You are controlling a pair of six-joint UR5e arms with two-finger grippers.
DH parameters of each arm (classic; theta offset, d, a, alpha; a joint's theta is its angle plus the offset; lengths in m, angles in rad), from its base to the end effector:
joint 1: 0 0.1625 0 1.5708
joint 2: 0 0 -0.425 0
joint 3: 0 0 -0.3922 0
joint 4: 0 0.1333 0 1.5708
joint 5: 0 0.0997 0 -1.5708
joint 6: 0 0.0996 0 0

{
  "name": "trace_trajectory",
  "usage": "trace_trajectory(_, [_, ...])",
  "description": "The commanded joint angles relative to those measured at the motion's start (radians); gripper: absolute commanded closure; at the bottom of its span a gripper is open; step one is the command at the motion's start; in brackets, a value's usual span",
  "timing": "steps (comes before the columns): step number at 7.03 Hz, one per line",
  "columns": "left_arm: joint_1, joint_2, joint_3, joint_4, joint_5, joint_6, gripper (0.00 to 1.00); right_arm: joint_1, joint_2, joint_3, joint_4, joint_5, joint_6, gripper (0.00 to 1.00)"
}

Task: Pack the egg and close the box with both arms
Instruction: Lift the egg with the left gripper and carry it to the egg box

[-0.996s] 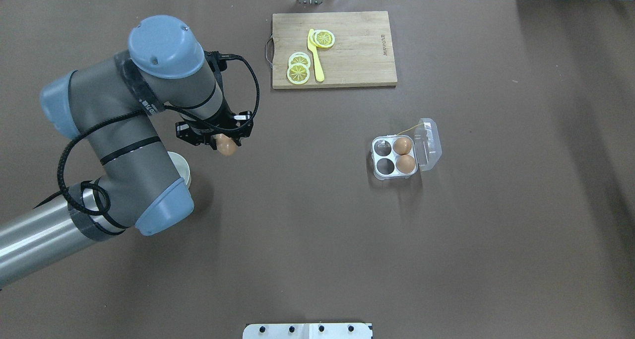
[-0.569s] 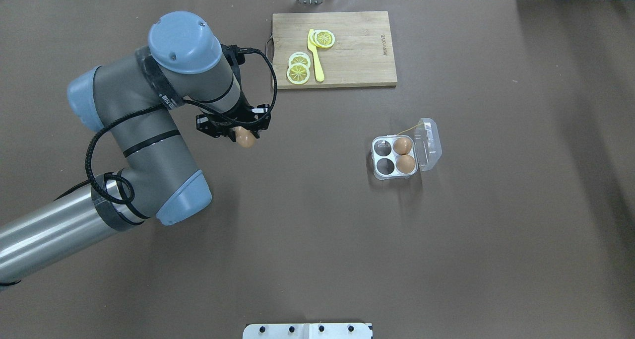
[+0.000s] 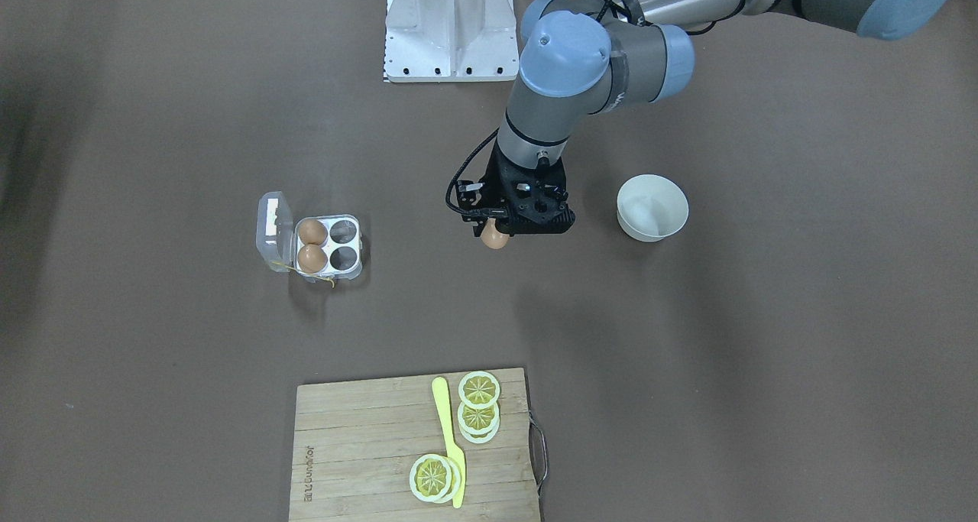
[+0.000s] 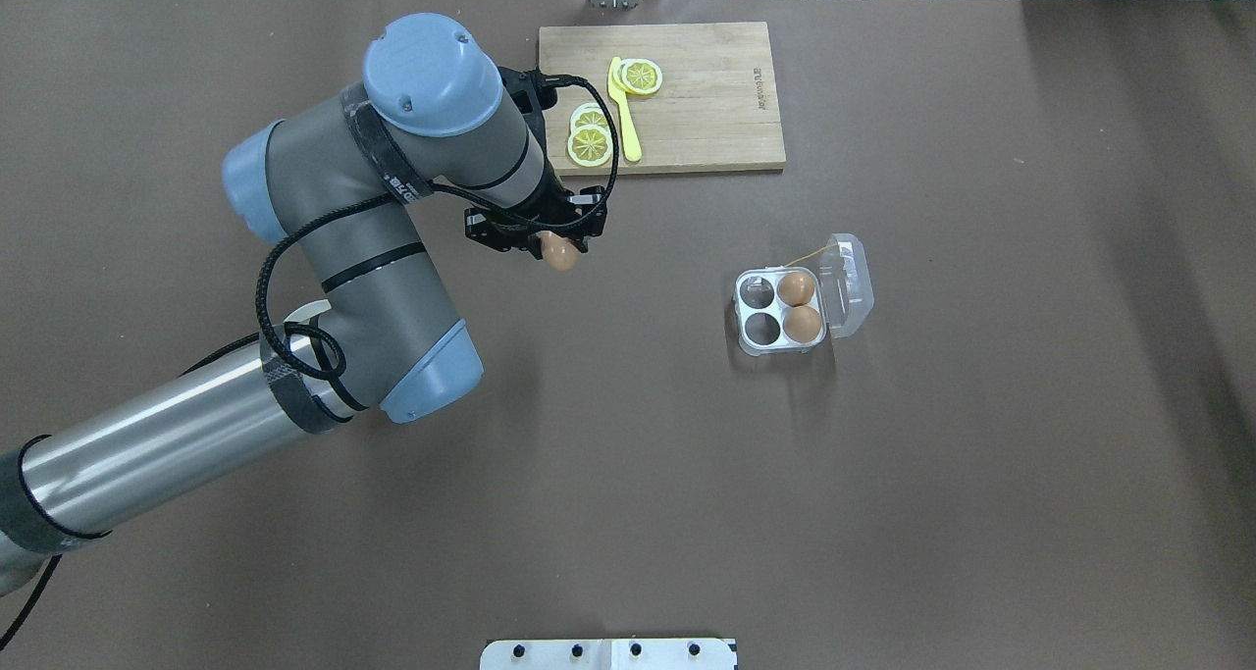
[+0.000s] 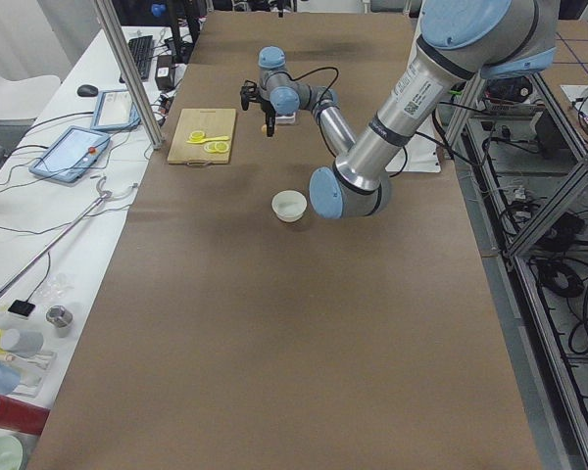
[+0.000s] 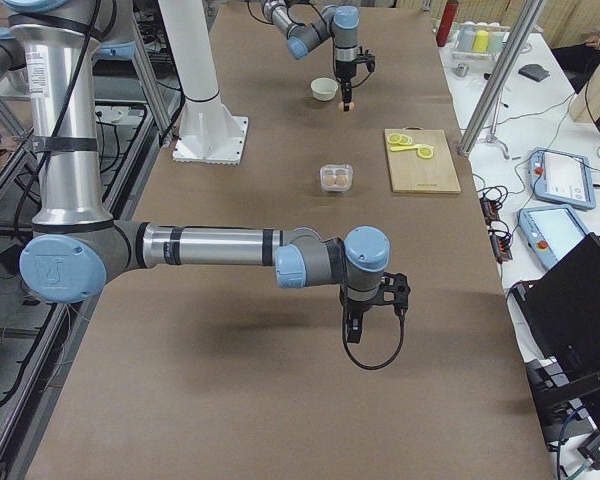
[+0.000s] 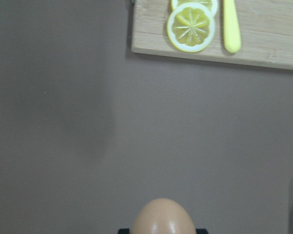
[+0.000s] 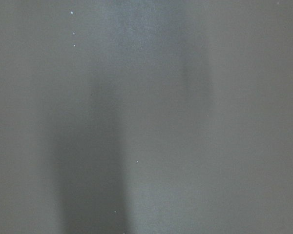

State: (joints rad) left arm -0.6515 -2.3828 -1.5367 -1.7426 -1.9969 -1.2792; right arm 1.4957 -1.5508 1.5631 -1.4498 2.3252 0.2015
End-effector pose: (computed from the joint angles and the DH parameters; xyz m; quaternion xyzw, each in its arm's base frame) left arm 0.5163 -0.5096 0.1514 0.0355 0.4835 -0.0605 0.8725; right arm 0.0267 -0.5126 0.6413 0.0107 -0.3725 0.0341 0.9273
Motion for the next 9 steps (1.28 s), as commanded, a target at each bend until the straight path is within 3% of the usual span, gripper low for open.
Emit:
trace_trajectory(1, [0.029,-0.061,0.087,-0.112,0.007,-0.046,0.62,0.000,0.000,0.000,0.000,-0.001,-0.001,0.00])
trace_trajectory(3, [0.058,-0.067,0.098,-0.205,0.013,-0.081,0.62,0.000,0.001,0.000,0.000,-0.007,-0.001,0.00])
trace_trajectory(5, [0.096,-0.148,0.168,-0.245,0.085,-0.088,0.62,0.000,0.001,0.000,0.006,-0.013,-0.001,0.00])
trace_trajectory(7, [0.119,-0.160,0.211,-0.333,0.096,-0.088,0.62,0.000,0.000,-0.002,0.005,-0.013,-0.001,0.00])
trace_trajectory(9, [0.154,-0.186,0.252,-0.394,0.170,-0.083,0.62,0.000,-0.002,0.000,0.005,-0.012,-0.001,0.00])
